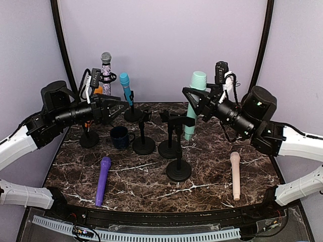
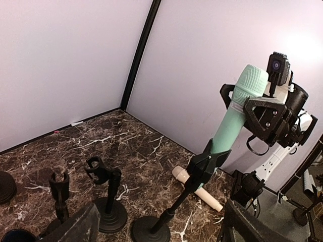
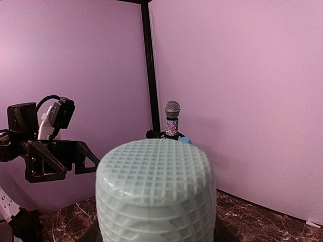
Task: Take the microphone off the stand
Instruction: Place the microphone stand with the microphone at the center of the board, then adjust the microphone stand with the microphone at the center of the board, then open the clamp for the microphone stand.
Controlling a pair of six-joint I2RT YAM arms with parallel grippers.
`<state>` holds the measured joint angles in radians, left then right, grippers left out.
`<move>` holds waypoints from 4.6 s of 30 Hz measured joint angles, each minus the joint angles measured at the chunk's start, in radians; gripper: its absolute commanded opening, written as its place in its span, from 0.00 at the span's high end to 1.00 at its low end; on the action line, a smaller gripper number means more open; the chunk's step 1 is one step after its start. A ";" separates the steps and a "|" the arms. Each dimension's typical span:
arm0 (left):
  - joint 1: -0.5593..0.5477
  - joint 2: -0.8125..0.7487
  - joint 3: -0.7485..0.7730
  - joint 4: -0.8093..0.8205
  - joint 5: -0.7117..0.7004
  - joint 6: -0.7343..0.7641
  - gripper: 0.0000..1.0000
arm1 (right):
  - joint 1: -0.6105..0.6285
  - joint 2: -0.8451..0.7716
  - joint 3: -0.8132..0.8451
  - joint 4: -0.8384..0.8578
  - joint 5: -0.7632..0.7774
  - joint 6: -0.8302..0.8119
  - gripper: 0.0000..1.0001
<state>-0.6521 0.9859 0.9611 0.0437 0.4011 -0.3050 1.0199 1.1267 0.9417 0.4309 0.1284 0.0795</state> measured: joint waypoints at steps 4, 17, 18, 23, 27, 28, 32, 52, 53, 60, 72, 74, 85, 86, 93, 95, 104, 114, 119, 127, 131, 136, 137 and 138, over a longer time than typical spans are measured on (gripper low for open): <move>-0.074 0.053 0.051 0.031 -0.049 -0.045 0.13 | 0.007 -0.009 -0.005 -0.008 0.026 0.000 1.00; -0.241 0.345 0.216 0.070 -0.153 -0.094 0.13 | 0.032 -0.096 -0.071 -0.026 0.137 0.005 1.00; -0.247 0.364 0.229 0.067 -0.157 -0.096 0.13 | 0.033 -0.105 -0.076 -0.031 0.143 0.007 1.00; -0.262 0.423 0.285 0.051 -0.178 -0.098 0.13 | 0.036 -0.139 -0.103 -0.037 0.157 0.017 1.00; -0.276 0.454 0.316 0.050 -0.198 -0.101 0.13 | 0.037 -0.155 -0.120 -0.035 0.158 0.030 1.00; -0.281 0.460 0.320 0.048 -0.202 -0.102 0.13 | 0.037 -0.158 -0.122 -0.035 0.158 0.031 1.00; -0.298 0.490 0.344 0.030 -0.219 -0.103 0.13 | 0.037 -0.166 -0.124 -0.045 0.159 0.032 1.00; -0.378 0.611 0.491 -0.110 -0.379 -0.040 0.12 | 0.039 -0.153 -0.108 -0.066 0.159 0.034 1.00; -0.381 0.610 0.491 -0.111 -0.389 -0.040 0.12 | 0.039 -0.152 -0.108 -0.066 0.159 0.034 1.00; -0.386 0.600 0.470 -0.089 -0.441 -0.048 0.13 | 0.039 -0.137 -0.098 -0.064 0.159 0.034 1.00; -0.391 0.574 0.404 -0.015 -0.463 -0.076 0.25 | 0.046 -0.104 -0.074 -0.062 0.166 0.032 1.00; -0.391 0.562 0.379 0.011 -0.463 -0.085 0.26 | 0.050 -0.100 -0.072 -0.061 0.166 0.032 1.00; -0.391 0.549 0.320 0.096 -0.450 -0.119 0.29 | 0.066 -0.095 -0.071 -0.057 0.195 0.031 1.00; -0.391 0.549 0.319 0.098 -0.447 -0.121 0.29 | 0.066 -0.095 -0.071 -0.057 0.197 0.031 1.00; -0.391 0.552 0.319 0.102 -0.435 -0.126 0.29 | 0.072 -0.102 -0.071 -0.068 0.212 0.032 1.00; -0.391 0.555 0.319 0.105 -0.432 -0.126 0.29 | 0.073 -0.107 -0.073 -0.073 0.216 0.033 1.00; -0.391 0.601 0.320 0.085 -0.415 -0.126 0.30 | 0.074 -0.116 -0.107 -0.137 0.247 0.046 1.00; -0.391 0.630 0.317 0.057 -0.406 -0.126 0.31 | 0.076 -0.116 -0.144 -0.167 0.263 0.069 1.00; -0.391 0.641 0.299 0.051 -0.406 -0.126 0.31 | 0.077 -0.116 -0.179 -0.163 0.267 0.084 1.00; -0.391 0.661 0.274 0.042 -0.378 -0.128 0.33 | 0.081 -0.108 -0.219 -0.177 0.277 0.103 1.00; -0.391 0.662 0.270 0.050 -0.375 -0.129 0.33 | 0.082 -0.106 -0.228 -0.156 0.283 0.109 1.00; -0.391 0.662 0.266 0.061 -0.375 -0.128 0.33 | 0.082 -0.101 -0.235 -0.133 0.287 0.113 1.00; -0.391 0.662 0.266 0.061 -0.376 -0.126 0.31 | 0.082 -0.099 -0.235 -0.130 0.287 0.113 1.00; -0.391 0.661 0.266 0.062 -0.376 -0.124 0.30 | 0.082 -0.098 -0.235 -0.128 0.287 0.113 1.00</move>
<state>-1.0435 1.6474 1.2266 0.1055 0.0250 -0.4286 1.1015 1.0290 0.7067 0.3031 0.4152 0.1928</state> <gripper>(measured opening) 0.669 0.453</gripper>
